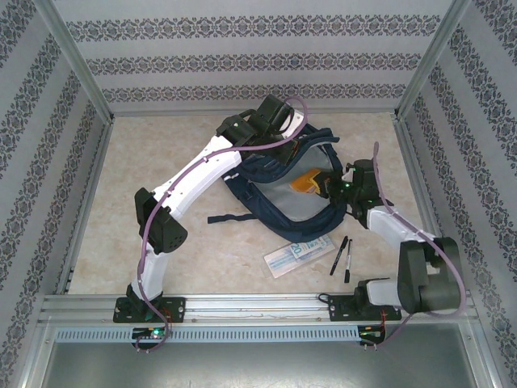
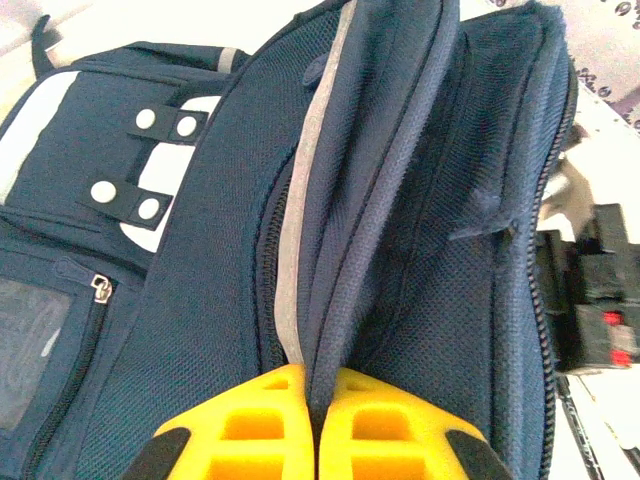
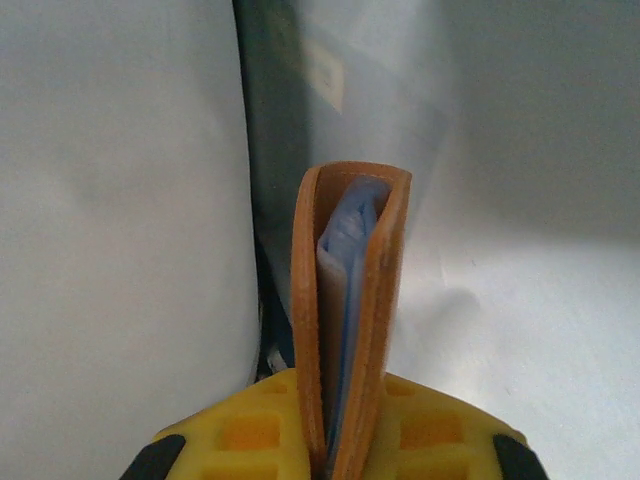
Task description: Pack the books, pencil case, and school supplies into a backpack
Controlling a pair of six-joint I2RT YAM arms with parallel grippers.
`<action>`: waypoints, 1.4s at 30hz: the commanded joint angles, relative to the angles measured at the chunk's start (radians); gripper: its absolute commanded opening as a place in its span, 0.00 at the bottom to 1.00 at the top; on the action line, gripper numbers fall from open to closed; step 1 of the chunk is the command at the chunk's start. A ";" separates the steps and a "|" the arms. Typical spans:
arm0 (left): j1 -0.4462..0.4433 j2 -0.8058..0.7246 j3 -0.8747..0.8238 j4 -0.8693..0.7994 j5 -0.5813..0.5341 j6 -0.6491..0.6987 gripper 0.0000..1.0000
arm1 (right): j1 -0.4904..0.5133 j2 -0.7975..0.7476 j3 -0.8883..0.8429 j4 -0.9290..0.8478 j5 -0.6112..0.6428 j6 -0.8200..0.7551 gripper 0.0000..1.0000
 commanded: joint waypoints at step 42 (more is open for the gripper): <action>0.039 -0.148 -0.051 0.187 0.069 -0.008 0.00 | 0.215 0.595 0.336 0.371 0.239 0.181 0.43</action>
